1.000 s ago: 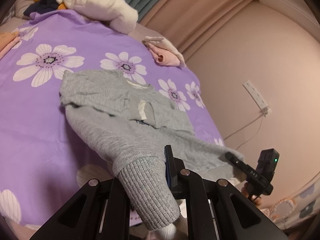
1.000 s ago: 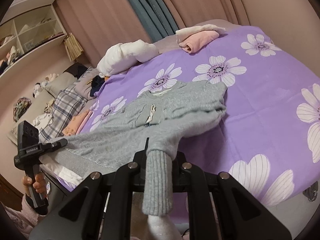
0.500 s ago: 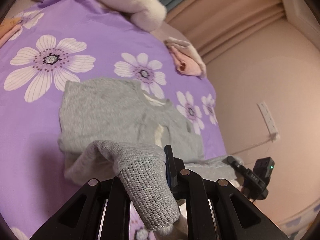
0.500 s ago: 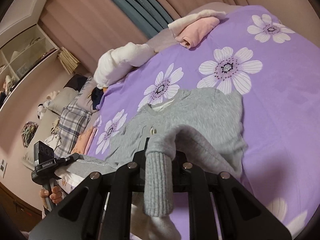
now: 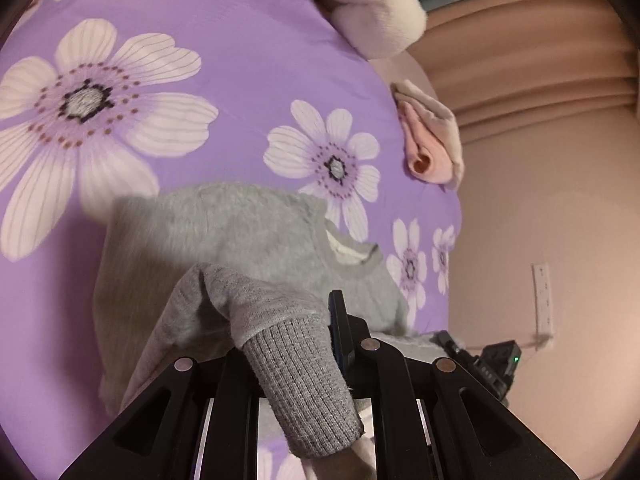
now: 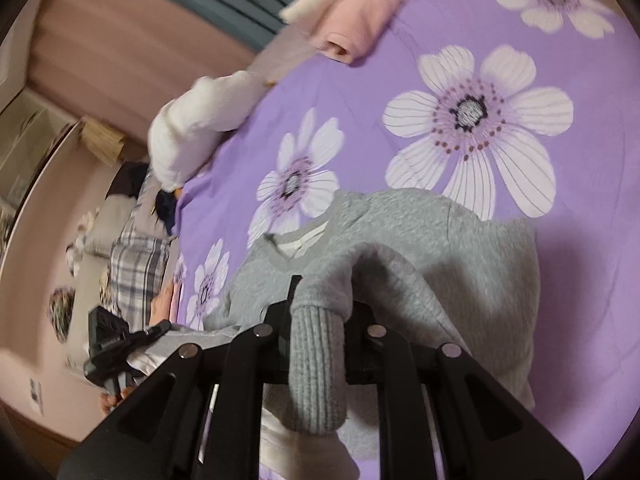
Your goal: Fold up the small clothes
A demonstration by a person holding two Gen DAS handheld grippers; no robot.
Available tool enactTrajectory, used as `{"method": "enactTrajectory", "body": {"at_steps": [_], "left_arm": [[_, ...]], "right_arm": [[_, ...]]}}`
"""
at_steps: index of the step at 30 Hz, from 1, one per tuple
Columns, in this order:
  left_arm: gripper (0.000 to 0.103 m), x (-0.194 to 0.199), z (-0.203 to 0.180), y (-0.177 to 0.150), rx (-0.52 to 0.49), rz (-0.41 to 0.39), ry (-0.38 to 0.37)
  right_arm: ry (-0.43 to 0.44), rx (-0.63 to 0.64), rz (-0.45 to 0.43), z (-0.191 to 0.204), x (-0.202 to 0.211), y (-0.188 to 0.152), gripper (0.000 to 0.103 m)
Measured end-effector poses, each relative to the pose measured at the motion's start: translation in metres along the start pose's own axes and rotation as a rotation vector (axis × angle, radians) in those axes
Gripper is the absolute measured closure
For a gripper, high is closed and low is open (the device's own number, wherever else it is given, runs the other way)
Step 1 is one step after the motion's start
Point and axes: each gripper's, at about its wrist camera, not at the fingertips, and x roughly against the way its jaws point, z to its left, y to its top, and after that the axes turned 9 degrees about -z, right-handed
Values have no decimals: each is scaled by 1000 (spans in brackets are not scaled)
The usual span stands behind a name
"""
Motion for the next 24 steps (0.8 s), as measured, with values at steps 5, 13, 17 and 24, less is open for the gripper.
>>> {"method": "enactTrajectory", "body": {"at_steps": [5, 13, 17, 24], "left_arm": [[93, -34, 21, 22, 109, 25, 46], [61, -66, 57, 42, 247, 59, 121], [48, -61, 60, 54, 275, 37, 71], [36, -60, 60, 63, 280, 14, 37]], "right_arm": [[-26, -99, 56, -18, -37, 19, 84], [-45, -240, 101, -49, -60, 33, 57], [-12, -282, 66, -55, -54, 44, 50], [-12, -301, -71, -64, -39, 56, 40]]}}
